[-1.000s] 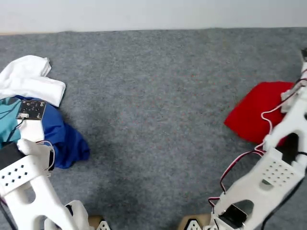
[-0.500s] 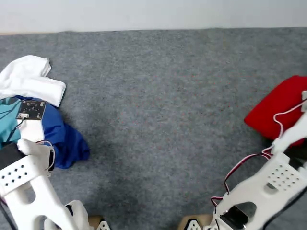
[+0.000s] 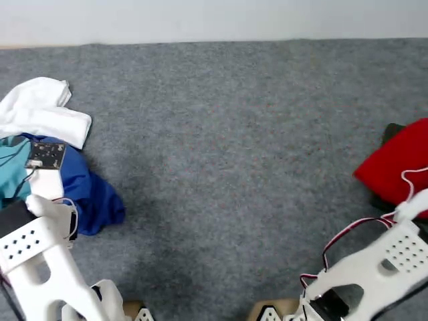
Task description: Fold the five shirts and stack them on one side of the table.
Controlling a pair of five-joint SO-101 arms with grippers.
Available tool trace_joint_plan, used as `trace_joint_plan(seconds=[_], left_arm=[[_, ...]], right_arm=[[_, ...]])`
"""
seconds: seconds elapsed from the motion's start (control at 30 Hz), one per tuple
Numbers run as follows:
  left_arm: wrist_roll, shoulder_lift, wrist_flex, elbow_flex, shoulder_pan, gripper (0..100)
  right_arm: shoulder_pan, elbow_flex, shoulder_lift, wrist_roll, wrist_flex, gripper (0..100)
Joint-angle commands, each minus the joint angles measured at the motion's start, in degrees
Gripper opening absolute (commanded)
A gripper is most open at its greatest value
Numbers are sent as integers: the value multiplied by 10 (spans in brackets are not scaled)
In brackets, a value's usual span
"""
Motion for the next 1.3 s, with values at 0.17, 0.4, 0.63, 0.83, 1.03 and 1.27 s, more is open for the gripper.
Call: trace_joint_plan(seconds=[0.17,0.4,0.63,0.83,1.03,1.27], left_arm=[[-4,-12,-18,-2,4,4],[-4,-12,-19,-2,4,4],[-4,-12,-19,-2,4,4],[-4,-12,-19,-2,4,4],[-4,-12,-19,-2,4,4],[-4,-12,-19,-2,4,4]], right_arm=[[11,-35,21,7,-75,9],[10,-35,45,28,-125,9],[5,-35,57,36,-124,67],[-12,-40,41,-32,-111,259],[-44,-45,-14,-94,-38,264],[-78,-45,-58,-194,132,264]])
